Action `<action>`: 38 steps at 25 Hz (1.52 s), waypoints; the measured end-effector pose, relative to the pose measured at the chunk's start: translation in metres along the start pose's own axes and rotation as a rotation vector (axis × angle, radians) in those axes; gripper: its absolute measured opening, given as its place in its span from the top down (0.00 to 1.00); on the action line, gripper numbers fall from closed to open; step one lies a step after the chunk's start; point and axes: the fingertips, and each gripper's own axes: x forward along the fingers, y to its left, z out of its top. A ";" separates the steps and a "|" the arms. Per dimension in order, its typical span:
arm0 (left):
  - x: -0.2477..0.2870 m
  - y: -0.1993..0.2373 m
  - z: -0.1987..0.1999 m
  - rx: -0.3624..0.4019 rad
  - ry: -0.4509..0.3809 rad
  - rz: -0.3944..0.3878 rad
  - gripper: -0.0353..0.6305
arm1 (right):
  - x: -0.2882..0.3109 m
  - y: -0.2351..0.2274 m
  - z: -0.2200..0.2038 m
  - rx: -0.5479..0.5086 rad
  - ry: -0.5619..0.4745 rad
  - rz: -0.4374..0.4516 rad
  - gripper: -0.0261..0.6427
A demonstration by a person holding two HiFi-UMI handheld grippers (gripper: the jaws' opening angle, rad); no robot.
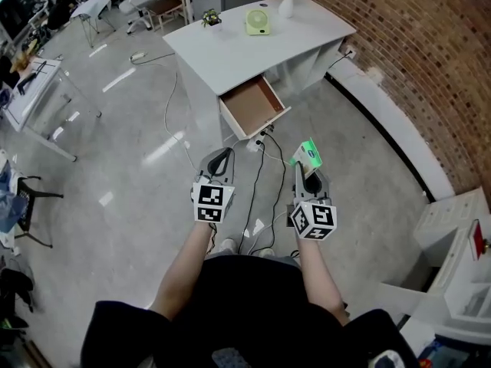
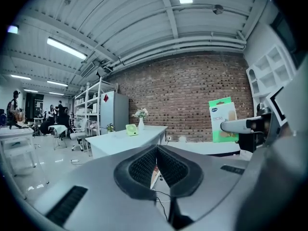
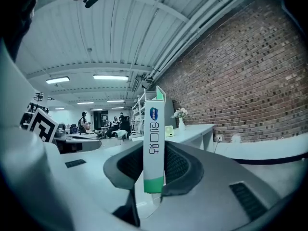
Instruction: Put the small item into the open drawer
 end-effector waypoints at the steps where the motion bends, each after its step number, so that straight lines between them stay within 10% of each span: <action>1: 0.001 0.003 -0.001 0.001 0.002 -0.010 0.91 | 0.001 0.002 0.000 0.005 -0.004 -0.011 0.84; 20: 0.027 0.026 -0.010 -0.007 0.005 -0.139 0.91 | 0.023 0.023 0.006 0.015 -0.028 -0.105 0.84; 38: 0.218 0.057 -0.005 -0.023 0.071 -0.008 0.91 | 0.214 -0.104 0.010 0.019 0.033 0.009 0.83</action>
